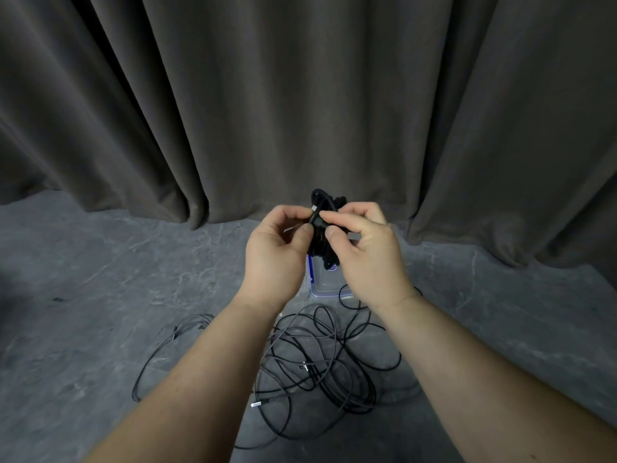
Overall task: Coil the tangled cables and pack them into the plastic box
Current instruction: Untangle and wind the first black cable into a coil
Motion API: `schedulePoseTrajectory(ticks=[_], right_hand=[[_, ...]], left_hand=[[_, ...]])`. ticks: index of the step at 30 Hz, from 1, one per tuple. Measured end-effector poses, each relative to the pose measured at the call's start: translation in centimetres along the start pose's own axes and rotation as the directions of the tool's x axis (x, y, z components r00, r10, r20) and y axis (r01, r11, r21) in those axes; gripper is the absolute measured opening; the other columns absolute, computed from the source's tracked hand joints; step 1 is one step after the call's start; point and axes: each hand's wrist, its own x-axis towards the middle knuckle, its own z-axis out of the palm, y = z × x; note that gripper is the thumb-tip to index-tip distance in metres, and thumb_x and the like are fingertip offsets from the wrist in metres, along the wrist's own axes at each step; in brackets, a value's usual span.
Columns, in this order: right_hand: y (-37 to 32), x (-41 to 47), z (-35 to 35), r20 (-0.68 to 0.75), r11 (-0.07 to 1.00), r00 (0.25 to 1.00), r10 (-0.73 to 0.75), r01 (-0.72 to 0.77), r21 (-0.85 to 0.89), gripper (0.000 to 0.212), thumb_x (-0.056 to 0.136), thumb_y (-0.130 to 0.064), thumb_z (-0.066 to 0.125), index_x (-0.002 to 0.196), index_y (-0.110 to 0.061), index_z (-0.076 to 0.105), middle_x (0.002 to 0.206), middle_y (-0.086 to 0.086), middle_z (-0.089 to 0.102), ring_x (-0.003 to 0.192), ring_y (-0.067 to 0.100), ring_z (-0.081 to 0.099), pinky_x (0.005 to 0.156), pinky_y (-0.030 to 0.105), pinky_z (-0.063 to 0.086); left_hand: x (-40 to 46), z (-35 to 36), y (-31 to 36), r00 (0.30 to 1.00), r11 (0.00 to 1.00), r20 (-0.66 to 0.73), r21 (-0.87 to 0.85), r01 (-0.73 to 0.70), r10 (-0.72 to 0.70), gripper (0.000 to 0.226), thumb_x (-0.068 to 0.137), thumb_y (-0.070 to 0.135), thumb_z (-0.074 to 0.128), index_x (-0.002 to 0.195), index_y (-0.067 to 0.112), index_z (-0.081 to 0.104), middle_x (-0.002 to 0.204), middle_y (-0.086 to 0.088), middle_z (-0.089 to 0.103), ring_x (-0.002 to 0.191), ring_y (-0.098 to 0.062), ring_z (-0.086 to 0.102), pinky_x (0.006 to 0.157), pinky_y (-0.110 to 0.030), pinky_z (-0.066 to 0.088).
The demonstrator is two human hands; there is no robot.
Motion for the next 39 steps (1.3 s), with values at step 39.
schedulePoseTrajectory(ticks=[39], right_hand=[[0.5,1.6,-3.3,0.353,0.982,0.924,0.146,-0.178,0.059,0.033,0.081,-0.016,0.071,0.111,-0.028,0.063,0.104,-0.006,0.069,0.098,0.006,0.065,0.094,0.031,0.051]], left_hand=[[0.4,-0.8,-0.3,0.95,0.922,0.262,-0.296,0.249,-0.172,0.019,0.076,0.014,0.061,0.094,0.009,0.066,0.092,-0.01,0.069,0.086,-0.022,0.063,0.086,-0.033,0.051]])
